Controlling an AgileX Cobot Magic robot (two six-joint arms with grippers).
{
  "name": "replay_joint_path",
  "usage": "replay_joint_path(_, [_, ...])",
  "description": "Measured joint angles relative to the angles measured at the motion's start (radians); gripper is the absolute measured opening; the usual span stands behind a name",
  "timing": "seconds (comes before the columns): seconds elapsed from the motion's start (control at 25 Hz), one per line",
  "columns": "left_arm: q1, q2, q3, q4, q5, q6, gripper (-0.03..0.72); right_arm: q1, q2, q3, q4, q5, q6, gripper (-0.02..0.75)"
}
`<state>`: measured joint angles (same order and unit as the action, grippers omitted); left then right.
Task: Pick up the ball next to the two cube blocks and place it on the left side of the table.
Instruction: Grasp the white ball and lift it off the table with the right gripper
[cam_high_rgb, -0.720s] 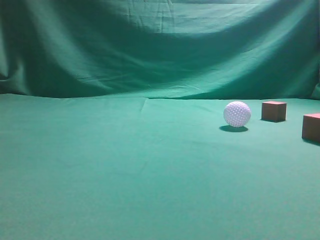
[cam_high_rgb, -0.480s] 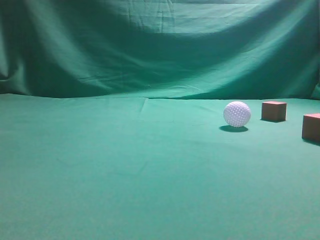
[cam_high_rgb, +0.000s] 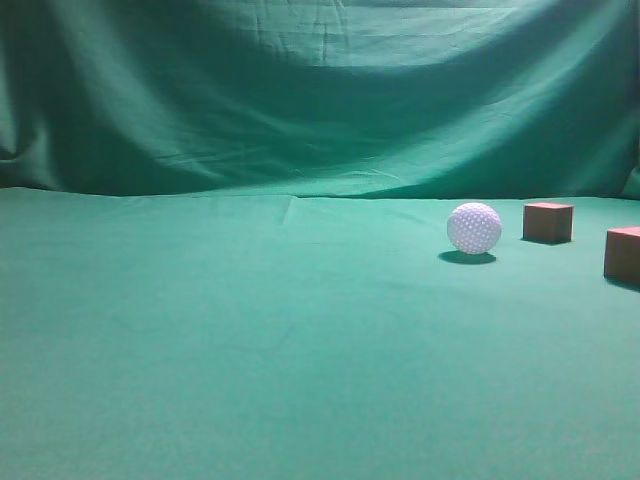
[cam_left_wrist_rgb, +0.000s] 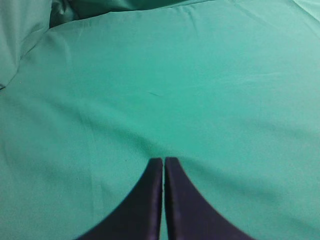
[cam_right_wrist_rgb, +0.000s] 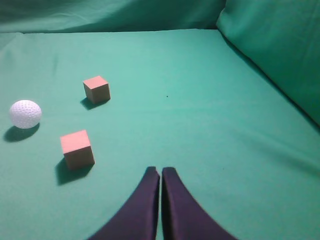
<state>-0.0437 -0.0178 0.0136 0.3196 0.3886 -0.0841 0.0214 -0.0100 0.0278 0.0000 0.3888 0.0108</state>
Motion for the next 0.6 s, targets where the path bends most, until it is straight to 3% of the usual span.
replay_joint_path(0.2, [0.000,0.000,0.000,0.000,0.000,0.000,0.000,0.000,0.000,0.001,-0.011,-0.085,0.000,0.000])
replay_joint_path(0.48, [0.000,0.000,0.000,0.000,0.000,0.000,0.000,0.000,0.000,0.001,-0.003,-0.630,0.028,0.000])
replay_joint_path(0.6, [0.000,0.000,0.000,0.000,0.000,0.000,0.000,0.000,0.003,-0.041,-0.029,-0.596,0.078,0.000])
